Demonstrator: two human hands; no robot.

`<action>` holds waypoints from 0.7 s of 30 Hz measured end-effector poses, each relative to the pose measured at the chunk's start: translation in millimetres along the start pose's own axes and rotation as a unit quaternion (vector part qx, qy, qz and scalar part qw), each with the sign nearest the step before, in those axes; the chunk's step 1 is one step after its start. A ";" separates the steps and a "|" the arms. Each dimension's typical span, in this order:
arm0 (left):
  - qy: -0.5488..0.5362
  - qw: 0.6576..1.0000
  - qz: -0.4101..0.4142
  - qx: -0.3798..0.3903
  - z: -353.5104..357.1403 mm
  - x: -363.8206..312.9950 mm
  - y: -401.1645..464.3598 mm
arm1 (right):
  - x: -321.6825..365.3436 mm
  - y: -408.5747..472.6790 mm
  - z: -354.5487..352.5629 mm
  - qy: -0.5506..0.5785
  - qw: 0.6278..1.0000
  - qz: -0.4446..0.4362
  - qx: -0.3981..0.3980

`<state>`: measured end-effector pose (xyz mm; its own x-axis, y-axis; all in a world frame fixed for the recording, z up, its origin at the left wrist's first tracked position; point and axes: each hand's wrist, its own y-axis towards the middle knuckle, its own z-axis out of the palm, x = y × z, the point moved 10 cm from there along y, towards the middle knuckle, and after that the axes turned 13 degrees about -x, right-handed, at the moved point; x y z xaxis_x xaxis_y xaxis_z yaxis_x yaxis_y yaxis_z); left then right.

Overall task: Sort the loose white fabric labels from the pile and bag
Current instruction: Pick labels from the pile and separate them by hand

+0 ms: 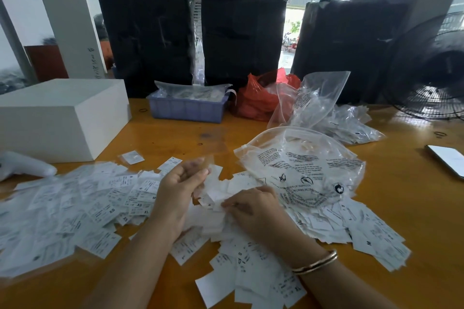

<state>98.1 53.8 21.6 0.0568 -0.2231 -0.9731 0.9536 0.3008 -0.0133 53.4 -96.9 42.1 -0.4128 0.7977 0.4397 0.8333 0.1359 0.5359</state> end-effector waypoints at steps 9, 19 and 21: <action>-0.100 0.992 -0.075 0.032 9.8 7.1 -5.1 | -43.2 -5.1 -36.0 0.270 0.921 0.222 -0.174; 0.002 0.998 -0.016 0.060 30.0 11.0 -24.9 | -20.1 -5.0 -13.3 0.309 0.922 0.216 -0.092; 0.034 0.998 0.002 0.058 30.5 9.6 -26.5 | -27.6 -4.4 -15.4 0.257 0.934 0.220 -0.112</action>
<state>82.4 15.4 19.7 0.0447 -0.1567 -0.9866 0.9812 0.1925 0.0139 55.4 -128.6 38.8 -0.2183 0.3524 0.9100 0.8896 -0.3114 0.3340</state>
